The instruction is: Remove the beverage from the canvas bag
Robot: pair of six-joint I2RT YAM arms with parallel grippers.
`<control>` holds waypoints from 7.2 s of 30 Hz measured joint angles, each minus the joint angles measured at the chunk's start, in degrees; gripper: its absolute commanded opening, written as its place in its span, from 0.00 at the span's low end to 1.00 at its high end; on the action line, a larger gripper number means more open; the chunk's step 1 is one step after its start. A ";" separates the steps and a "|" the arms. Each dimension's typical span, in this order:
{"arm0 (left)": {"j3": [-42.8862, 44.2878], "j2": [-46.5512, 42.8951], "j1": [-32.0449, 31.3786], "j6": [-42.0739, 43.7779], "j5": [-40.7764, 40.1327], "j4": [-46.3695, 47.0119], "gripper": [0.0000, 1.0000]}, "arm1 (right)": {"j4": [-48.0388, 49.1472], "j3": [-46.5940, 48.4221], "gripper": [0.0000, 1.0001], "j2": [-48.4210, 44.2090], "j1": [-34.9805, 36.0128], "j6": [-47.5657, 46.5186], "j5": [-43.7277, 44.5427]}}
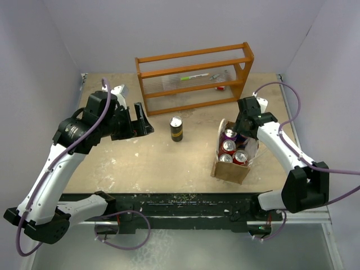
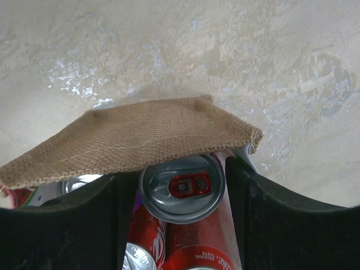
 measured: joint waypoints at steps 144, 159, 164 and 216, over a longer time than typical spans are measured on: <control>4.22 1.70 0.00 6.01 -3.91 -5.35 0.99 | 3.04 25.66 0.25 27.63 27.69 4.90 2.97; 4.90 -0.15 0.00 5.27 -3.85 -6.25 0.99 | 3.08 25.03 0.80 27.41 27.96 6.23 4.24; 4.90 -1.51 0.00 4.48 -3.54 -6.64 0.99 | -0.33 26.62 0.81 27.41 27.96 6.25 4.28; 0.57 6.27 0.00 3.63 5.70 2.34 0.99 | -0.07 -1.11 0.79 -6.05 8.28 -7.34 -10.08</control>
